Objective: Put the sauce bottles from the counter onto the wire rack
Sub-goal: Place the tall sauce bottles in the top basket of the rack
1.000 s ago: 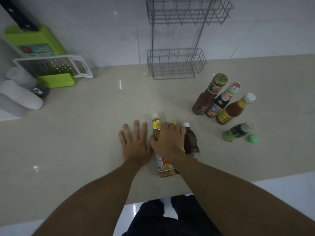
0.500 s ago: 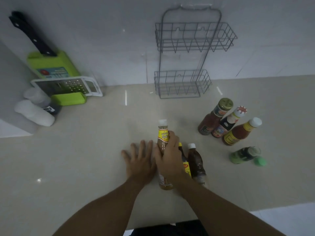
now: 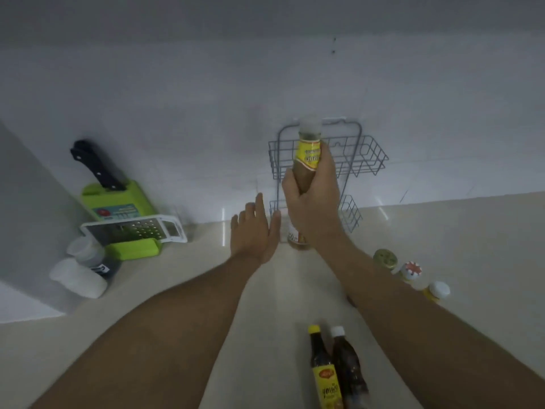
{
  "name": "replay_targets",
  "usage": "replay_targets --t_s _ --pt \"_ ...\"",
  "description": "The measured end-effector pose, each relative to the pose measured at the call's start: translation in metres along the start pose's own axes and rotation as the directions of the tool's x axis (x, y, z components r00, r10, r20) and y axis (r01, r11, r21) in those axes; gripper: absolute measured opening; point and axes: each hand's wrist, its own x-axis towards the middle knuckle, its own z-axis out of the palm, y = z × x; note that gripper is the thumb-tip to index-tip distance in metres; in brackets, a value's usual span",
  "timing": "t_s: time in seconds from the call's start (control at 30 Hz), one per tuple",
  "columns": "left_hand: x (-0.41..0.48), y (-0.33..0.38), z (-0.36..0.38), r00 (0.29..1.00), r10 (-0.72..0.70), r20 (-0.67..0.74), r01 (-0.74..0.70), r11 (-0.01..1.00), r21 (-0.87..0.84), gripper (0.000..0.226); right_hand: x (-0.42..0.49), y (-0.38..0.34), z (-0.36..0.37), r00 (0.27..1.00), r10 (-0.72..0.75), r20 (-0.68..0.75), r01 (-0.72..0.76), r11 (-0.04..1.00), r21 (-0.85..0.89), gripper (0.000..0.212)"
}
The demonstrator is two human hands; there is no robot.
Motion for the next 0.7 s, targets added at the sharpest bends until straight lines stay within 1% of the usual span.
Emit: replay_targets --t_s 0.07,0.13,0.2,0.3,0.4,0.57,0.7 --pt "0.028 0.015 -0.019 0.997 0.022 -0.070 -0.027 0.996 -0.080 0.066 0.040 -0.008 0.004 0.996 -0.073 -0.060 0.075 0.997 0.029 0.061" --pt "0.051 0.027 -0.032 0.996 0.001 -0.084 -0.014 0.988 -0.153 0.065 0.074 -0.011 0.009 0.986 -0.141 -0.094 0.145 0.988 0.043 0.063" --pt "0.069 0.035 -0.040 0.998 -0.037 -0.051 0.025 0.979 -0.204 0.063 0.099 -0.012 0.015 0.979 -0.175 -0.101 0.180 0.982 0.051 0.065" --pt "0.084 0.042 -0.042 0.998 -0.055 0.038 0.063 0.969 -0.241 0.059 0.121 -0.009 0.025 0.975 -0.209 -0.079 0.214 0.975 0.065 0.067" --pt "0.087 0.044 -0.039 0.992 -0.108 0.063 0.121 0.952 -0.281 0.057 0.130 -0.001 0.034 0.970 -0.237 -0.045 0.240 0.968 0.068 0.068" --pt "0.089 0.042 -0.037 0.986 -0.144 0.090 0.165 0.935 -0.314 0.055 0.129 0.017 0.045 0.980 -0.196 0.017 0.196 0.980 0.039 0.068" --pt "0.090 0.041 -0.035 0.988 -0.124 0.092 0.149 0.923 -0.354 0.055 0.115 0.035 0.050 0.990 -0.086 0.111 0.080 0.995 0.061 0.068"
